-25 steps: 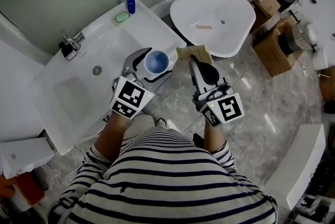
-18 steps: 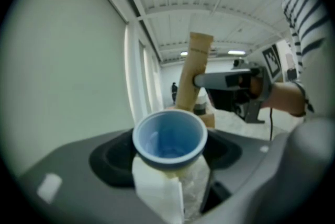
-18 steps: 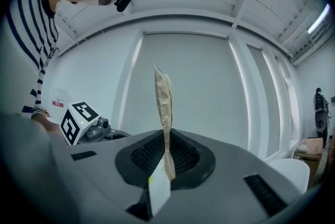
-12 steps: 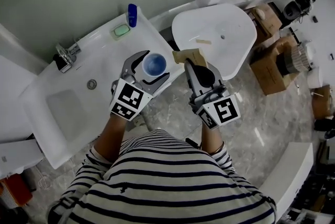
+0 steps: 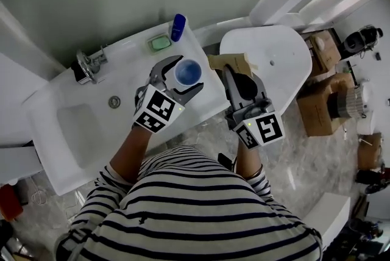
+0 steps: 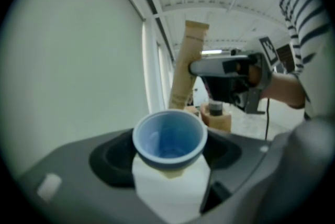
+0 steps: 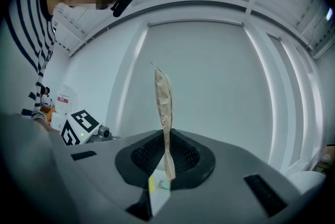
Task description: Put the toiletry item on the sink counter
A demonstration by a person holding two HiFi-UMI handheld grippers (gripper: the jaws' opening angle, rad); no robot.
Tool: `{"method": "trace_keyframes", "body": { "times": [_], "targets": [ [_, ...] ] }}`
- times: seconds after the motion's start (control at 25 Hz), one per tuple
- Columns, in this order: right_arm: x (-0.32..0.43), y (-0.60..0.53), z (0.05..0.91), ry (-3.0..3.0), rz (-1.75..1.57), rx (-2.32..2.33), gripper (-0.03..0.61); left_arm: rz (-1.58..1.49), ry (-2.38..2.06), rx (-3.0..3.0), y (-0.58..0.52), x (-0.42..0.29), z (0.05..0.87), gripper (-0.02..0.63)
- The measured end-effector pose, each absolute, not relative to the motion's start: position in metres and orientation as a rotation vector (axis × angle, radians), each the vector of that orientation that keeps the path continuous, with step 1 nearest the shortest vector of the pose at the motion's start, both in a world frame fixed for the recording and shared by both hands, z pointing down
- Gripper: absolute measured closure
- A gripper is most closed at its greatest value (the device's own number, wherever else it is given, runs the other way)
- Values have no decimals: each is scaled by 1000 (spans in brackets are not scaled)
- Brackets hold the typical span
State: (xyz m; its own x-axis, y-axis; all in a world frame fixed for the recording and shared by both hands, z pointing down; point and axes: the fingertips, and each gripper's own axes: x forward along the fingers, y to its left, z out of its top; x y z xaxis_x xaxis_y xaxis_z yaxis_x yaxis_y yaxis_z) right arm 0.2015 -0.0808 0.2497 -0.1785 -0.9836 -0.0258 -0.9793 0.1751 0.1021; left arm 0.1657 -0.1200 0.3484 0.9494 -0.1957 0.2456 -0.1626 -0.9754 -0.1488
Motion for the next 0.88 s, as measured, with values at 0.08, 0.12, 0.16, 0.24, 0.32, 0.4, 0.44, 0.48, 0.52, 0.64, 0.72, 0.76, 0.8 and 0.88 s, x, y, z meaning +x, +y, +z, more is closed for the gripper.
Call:
{"method": "trace_keyframes", "body": {
  "times": [0.08, 0.12, 0.16, 0.24, 0.32, 0.4, 0.44, 0.48, 0.52, 0.64, 0.72, 0.76, 0.8, 0.88],
  "targets": [
    [199, -97, 255, -2393, -130, 1947, 549, -416, 309, -2979, -133, 164, 356, 239],
    [198, -104, 258, -2406, -119, 1927, 549, -426, 326, -2983, -139, 163, 360, 239],
    [197, -112, 260, -2419, -111, 1907, 549, -435, 340, -2984, -144, 162, 363, 239],
    [198, -126, 264, -2445, -104, 1868, 549, -453, 368, -2982, -153, 163, 369, 239],
    [200, -140, 268, -2472, -98, 1826, 549, -471, 396, -2979, -162, 167, 377, 239],
    [204, -152, 271, -2503, -87, 1779, 549, -486, 427, -2982, -170, 172, 384, 239],
    [207, -158, 273, -2520, -79, 1754, 549, -495, 443, -2984, -175, 175, 388, 239],
    [210, -164, 275, -2536, -70, 1729, 549, -504, 458, -2984, -181, 179, 393, 239],
    [215, -171, 279, -2551, -58, 1705, 549, -515, 472, -2982, -187, 185, 399, 239],
    [233, -193, 296, -2585, -15, 1636, 549, -544, 512, -2982, -208, 206, 424, 239],
    [244, -207, 307, -2604, 6, 1590, 549, -564, 546, -2993, -222, 217, 442, 239],
    [248, -212, 311, -2612, 13, 1565, 549, -577, 565, -2999, -228, 222, 450, 239],
    [252, -216, 315, -2621, 19, 1540, 549, -591, 584, -3004, -234, 226, 458, 239],
    [259, -224, 321, -2640, 31, 1498, 549, -607, 623, -3014, -246, 234, 473, 239]
  ]
}}
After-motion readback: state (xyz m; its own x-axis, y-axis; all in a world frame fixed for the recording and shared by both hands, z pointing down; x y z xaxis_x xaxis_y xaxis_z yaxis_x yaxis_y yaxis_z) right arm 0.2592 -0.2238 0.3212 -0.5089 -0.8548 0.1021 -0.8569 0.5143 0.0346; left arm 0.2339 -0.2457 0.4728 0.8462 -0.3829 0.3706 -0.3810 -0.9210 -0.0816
